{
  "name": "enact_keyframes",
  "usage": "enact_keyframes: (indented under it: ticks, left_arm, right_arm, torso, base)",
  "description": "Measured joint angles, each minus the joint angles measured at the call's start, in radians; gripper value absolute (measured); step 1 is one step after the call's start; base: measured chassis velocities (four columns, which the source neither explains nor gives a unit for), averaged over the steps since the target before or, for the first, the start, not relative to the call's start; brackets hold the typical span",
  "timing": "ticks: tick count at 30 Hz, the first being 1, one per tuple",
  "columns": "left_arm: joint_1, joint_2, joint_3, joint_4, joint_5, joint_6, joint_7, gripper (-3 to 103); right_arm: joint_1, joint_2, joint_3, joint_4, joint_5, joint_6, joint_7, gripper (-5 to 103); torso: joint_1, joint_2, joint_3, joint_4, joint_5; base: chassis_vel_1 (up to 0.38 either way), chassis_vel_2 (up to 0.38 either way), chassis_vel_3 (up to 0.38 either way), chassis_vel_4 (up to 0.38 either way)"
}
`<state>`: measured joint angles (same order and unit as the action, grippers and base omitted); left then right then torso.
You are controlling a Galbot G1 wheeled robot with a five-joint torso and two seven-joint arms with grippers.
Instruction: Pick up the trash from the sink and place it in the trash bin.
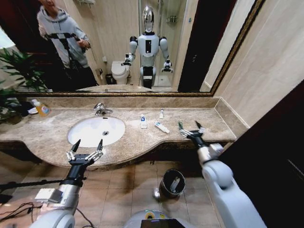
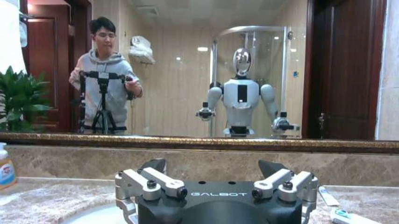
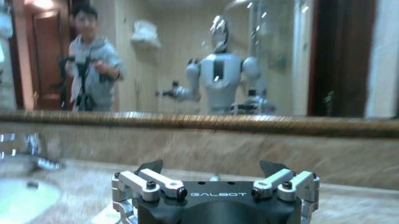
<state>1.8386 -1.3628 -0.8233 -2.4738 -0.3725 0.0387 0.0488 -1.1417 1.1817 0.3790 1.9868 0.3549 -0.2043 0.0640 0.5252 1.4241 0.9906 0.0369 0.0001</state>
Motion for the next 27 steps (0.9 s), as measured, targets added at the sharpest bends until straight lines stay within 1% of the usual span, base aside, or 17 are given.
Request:
enact_keyframes:
  ticks: [1,3,5,6,9,18,26,27]
  left_arm:
    - [0.0,0.0,0.0,0.0,0.0,0.0,0.0,100]
    - [0.0,0.0,0.0,0.0,0.0,0.0,0.0,100]
    - [0.0,0.0,0.0,0.0,0.0,0.0,0.0,100]
    - [0.0,0.0,0.0,0.0,0.0,0.0,0.0,100]
    - [0.0,0.0,0.0,0.0,0.0,0.0,0.0,100]
    - [0.0,0.0,0.0,0.0,0.0,0.0,0.0,100]
    - [0.0,0.0,0.0,0.0,0.0,0.0,0.0,100]
    - [0.0,0.0,0.0,0.0,0.0,0.0,0.0,100]
  right_arm:
    - [0.057,0.007,-0.046,-0.082,-0.026,0.001,0.001,100]
    - [0.073,0.011,-0.059,-0.11,-0.033,0.004,0.001,100]
    - [0.13,0.028,-0.097,-0.214,-0.058,0.01,0.007,100]
    - [0.13,0.028,-0.097,-0.214,-0.058,0.01,0.007,100]
    - [0.177,0.047,-0.104,-0.318,-0.09,0.026,0.009,100]
    - [0.201,0.05,-0.077,-0.407,-0.094,0.044,0.01,100]
    - [0.235,0.046,-0.052,-0.474,-0.071,0.051,0.012,101]
    - [0.236,0.042,-0.04,-0.488,-0.066,0.052,0.011,94]
  torso:
    - [0.0,0.0,0.0,0.0002,0.0]
    - [0.0,0.0,0.0,0.0,-0.0002]
    - [0.0,0.0,0.0,0.0,-0.0001]
    - [0.0,0.0,0.0,0.0,-0.0001]
    - [0.0,0.0,0.0,0.0,-0.0002]
    - [0.0,0.0,0.0,-0.0002,-0.0001]
    - [0.0,0.0,0.0,-0.0001,0.0]
    - [0.0,0.0,0.0,-0.0002,-0.0001]
  base:
    - [0.0,0.0,0.0,0.0]
    - [0.0,0.0,0.0,0.0]
    - [0.0,0.0,0.0,0.0]
    - [0.0,0.0,0.0,0.0]
    - [0.0,0.0,0.0,0.0]
    - [0.0,0.0,0.0,0.0]
    - [0.0,0.0,0.0,0.0]
    - [0.0,0.0,0.0,0.0]
